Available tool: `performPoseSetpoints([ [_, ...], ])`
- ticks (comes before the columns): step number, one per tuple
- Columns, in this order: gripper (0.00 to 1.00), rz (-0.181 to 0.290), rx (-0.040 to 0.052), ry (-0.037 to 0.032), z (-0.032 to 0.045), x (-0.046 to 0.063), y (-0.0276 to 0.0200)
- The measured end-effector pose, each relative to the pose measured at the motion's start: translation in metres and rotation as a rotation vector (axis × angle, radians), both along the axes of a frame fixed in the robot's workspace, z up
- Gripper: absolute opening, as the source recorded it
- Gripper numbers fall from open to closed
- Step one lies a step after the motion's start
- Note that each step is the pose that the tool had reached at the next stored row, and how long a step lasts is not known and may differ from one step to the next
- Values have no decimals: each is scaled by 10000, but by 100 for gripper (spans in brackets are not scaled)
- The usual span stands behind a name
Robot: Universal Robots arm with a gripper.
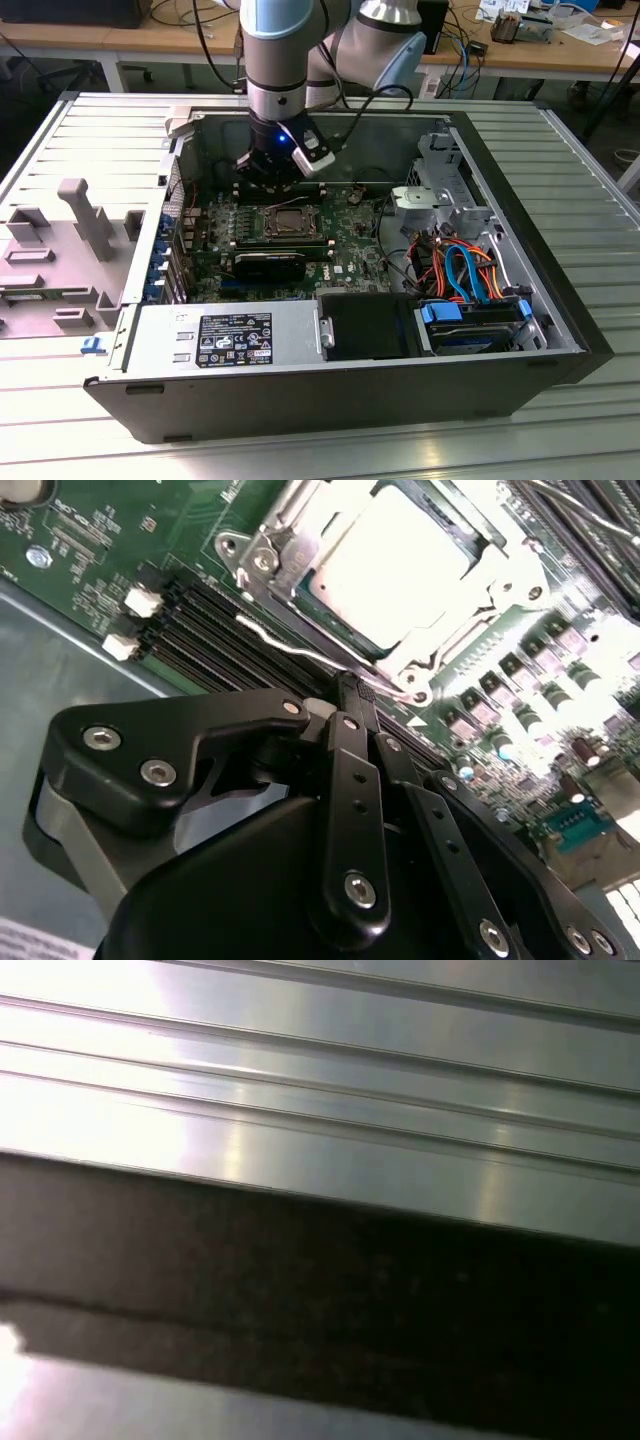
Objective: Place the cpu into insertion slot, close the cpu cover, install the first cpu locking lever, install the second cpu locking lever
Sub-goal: 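Install the first cpu locking lever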
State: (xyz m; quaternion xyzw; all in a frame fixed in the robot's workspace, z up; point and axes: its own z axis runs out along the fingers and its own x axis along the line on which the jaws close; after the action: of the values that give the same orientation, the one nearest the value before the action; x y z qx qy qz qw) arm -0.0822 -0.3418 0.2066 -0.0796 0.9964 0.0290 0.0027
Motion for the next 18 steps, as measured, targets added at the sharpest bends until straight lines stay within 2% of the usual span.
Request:
performPoseSetpoints([
  [6, 11, 0, -1, 1, -39, 78, 26],
  [12, 11, 0, 4, -45, -36, 29, 45],
  [14, 11, -1, 3, -77, 1, 12, 65],
  [16, 11, 0, 2, -92, 79, 8, 77],
  [18, 11, 0, 3, -113, 96, -13, 76],
])
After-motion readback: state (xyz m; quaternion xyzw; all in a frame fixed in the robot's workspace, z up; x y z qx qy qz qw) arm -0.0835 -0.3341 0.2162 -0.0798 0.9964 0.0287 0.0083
